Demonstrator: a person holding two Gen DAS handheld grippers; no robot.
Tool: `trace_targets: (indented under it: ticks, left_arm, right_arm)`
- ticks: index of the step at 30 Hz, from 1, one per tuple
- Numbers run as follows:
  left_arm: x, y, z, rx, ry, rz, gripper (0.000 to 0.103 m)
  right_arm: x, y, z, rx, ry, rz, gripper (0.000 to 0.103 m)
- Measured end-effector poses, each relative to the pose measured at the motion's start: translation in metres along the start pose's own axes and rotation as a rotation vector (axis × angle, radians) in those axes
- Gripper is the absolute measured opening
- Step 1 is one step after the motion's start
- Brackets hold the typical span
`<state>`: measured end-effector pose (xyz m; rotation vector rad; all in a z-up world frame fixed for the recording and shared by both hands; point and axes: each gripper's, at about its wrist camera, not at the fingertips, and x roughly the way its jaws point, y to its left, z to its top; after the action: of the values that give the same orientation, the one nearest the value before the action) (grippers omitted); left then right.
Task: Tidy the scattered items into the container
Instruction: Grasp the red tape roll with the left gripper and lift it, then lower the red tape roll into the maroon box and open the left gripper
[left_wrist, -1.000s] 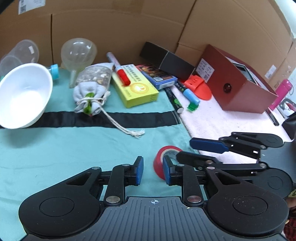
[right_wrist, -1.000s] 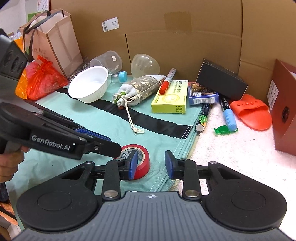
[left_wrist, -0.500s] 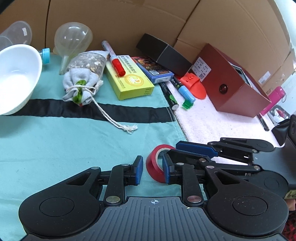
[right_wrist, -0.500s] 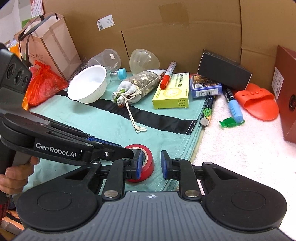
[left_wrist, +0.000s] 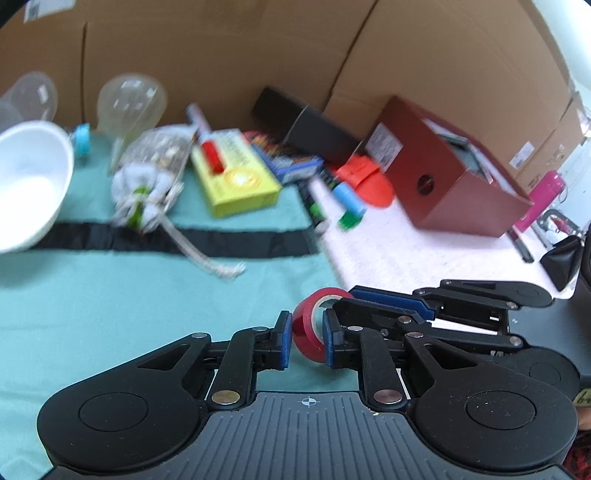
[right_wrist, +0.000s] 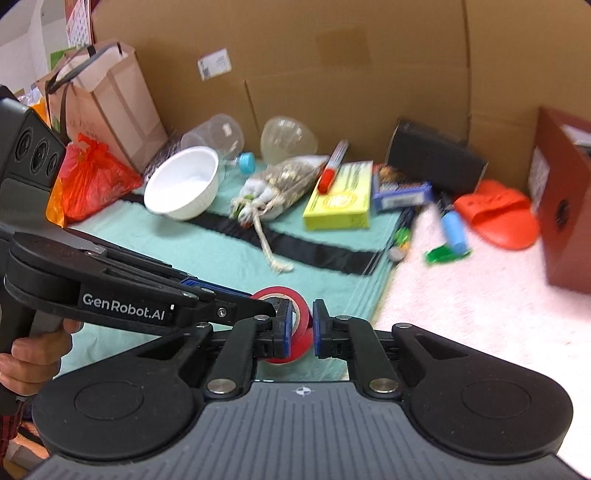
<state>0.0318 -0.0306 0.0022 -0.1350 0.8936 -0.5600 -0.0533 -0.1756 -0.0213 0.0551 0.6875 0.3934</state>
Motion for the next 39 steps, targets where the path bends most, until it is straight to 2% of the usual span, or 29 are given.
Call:
trace_targets:
  ticks: [7,18,26,33,34,36,37,38,39]
  left_arm:
    - [0.002,-0.053,0.040,0.098,-0.077,-0.048,0.024]
    - [0.036,-0.148,0.111,0.241,-0.159,-0.156,0.024]
    - [0.089,-0.189,0.147,0.277,-0.150,-0.188,0.024]
    - [0.127,-0.195,0.161,0.282,-0.125,-0.172,0.024]
    - [0.131,-0.195,0.163,0.282,-0.121,-0.167,0.027]
    - [0.138,-0.192,0.166,0.273,-0.120,-0.168,0.040]
    - [0.140,-0.192,0.165,0.271,-0.127,-0.155,0.057]
    - [0.139,-0.191,0.164,0.272,-0.137,-0.135,0.067]
    - [0.136,-0.189,0.163,0.269,-0.158,-0.122,0.083]
  right_arm:
    - [-0.039,-0.026,0.016,-0.006,-0.116,-0.107,0.013]
    - [-0.089,-0.094,0.050,-0.001,-0.267,-0.306,0.013]
    - [-0.092,-0.153,0.062,0.031,-0.287,-0.384,0.013]
    - [-0.079,-0.191,0.062,0.062,-0.278,-0.376,0.013]
    - [-0.077,-0.194,0.062,0.066,-0.276,-0.373,0.013]
    - [-0.070,-0.202,0.061,0.072,-0.278,-0.360,0.015]
    - [-0.068,-0.204,0.061,0.073,-0.280,-0.355,0.016]
    - [-0.066,-0.206,0.060,0.067,-0.276,-0.369,0.024]
    - [-0.065,-0.206,0.061,0.052,-0.276,-0.398,0.031]
